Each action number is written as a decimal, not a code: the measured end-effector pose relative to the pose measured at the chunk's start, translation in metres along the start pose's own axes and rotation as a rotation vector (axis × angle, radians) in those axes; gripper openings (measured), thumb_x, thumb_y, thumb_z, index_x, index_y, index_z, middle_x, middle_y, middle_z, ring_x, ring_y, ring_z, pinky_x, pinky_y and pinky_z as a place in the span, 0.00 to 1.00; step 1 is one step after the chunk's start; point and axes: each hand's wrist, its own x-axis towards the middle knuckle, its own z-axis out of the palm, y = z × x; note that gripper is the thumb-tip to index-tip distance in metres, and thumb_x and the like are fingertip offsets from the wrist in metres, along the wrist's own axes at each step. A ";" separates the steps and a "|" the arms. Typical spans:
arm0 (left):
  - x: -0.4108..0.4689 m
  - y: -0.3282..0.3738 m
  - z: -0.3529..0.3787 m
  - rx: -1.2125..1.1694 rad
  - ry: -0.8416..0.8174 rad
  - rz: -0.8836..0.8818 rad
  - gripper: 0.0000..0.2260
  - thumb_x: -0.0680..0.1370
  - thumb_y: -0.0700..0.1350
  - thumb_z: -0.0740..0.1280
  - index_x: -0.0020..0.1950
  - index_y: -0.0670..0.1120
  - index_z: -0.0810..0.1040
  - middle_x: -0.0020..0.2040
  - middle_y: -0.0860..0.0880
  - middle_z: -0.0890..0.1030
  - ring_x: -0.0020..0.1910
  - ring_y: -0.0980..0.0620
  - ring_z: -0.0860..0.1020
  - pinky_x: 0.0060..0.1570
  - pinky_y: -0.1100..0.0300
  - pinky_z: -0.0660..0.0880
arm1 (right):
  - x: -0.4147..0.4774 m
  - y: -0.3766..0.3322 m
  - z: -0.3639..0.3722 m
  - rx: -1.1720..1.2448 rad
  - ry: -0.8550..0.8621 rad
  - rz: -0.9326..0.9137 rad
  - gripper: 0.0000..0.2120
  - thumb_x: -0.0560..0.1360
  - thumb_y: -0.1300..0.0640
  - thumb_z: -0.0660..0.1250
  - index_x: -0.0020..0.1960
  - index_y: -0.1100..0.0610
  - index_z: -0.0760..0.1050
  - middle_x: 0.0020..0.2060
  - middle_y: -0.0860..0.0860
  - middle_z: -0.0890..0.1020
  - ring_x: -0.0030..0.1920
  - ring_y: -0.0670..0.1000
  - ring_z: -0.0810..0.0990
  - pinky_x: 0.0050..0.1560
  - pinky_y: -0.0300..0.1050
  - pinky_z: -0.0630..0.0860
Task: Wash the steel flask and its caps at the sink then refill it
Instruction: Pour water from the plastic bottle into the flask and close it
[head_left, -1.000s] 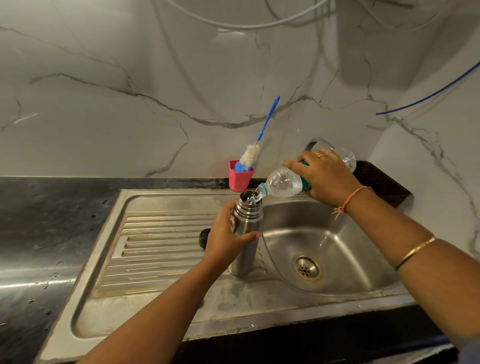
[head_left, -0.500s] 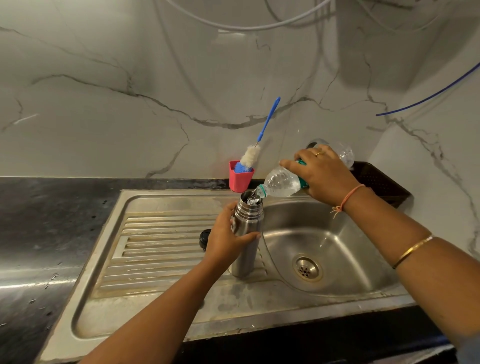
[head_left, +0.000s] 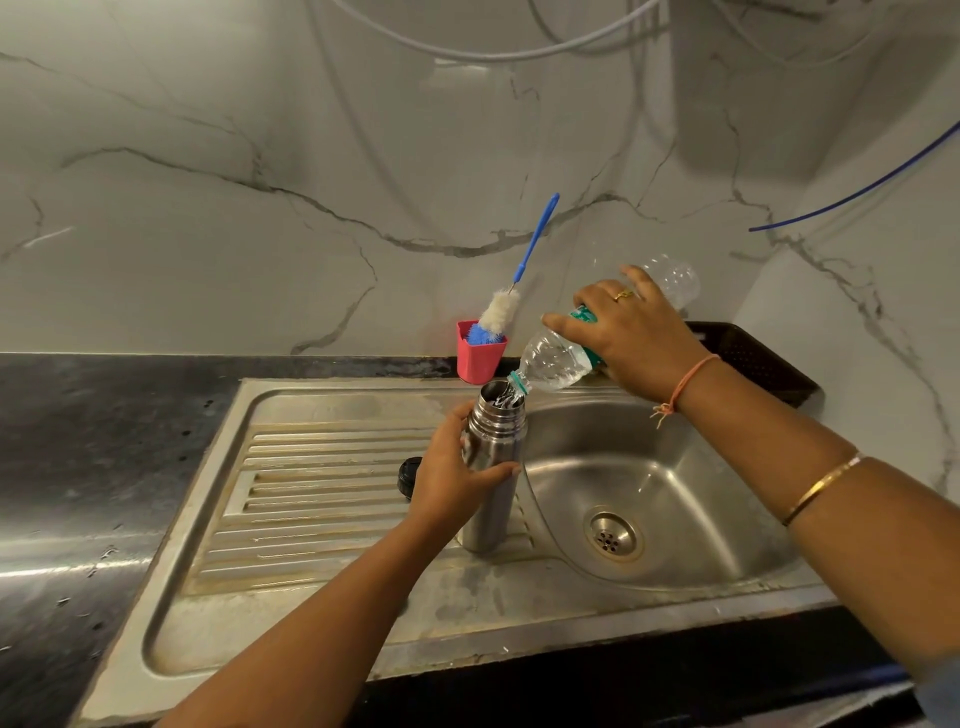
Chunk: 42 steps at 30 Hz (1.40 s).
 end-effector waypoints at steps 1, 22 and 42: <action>0.000 0.000 0.000 0.001 0.000 -0.001 0.32 0.67 0.45 0.78 0.63 0.59 0.64 0.56 0.62 0.70 0.56 0.61 0.68 0.53 0.63 0.68 | 0.002 0.000 -0.002 -0.018 0.013 -0.015 0.33 0.57 0.66 0.79 0.60 0.54 0.77 0.46 0.63 0.81 0.46 0.63 0.81 0.56 0.66 0.72; -0.005 0.007 -0.001 0.023 0.015 0.012 0.32 0.67 0.45 0.78 0.63 0.60 0.63 0.56 0.61 0.69 0.55 0.61 0.68 0.50 0.66 0.65 | 0.046 -0.058 -0.031 -0.495 0.022 -0.380 0.18 0.61 0.54 0.77 0.49 0.41 0.79 0.52 0.49 0.79 0.66 0.57 0.71 0.65 0.70 0.39; -0.005 0.005 0.000 -0.002 0.017 -0.010 0.34 0.67 0.46 0.78 0.67 0.57 0.65 0.65 0.54 0.73 0.60 0.56 0.71 0.54 0.62 0.68 | 0.018 -0.023 -0.026 -0.171 0.256 -0.437 0.37 0.69 0.57 0.72 0.73 0.46 0.58 0.68 0.56 0.71 0.73 0.60 0.62 0.64 0.73 0.39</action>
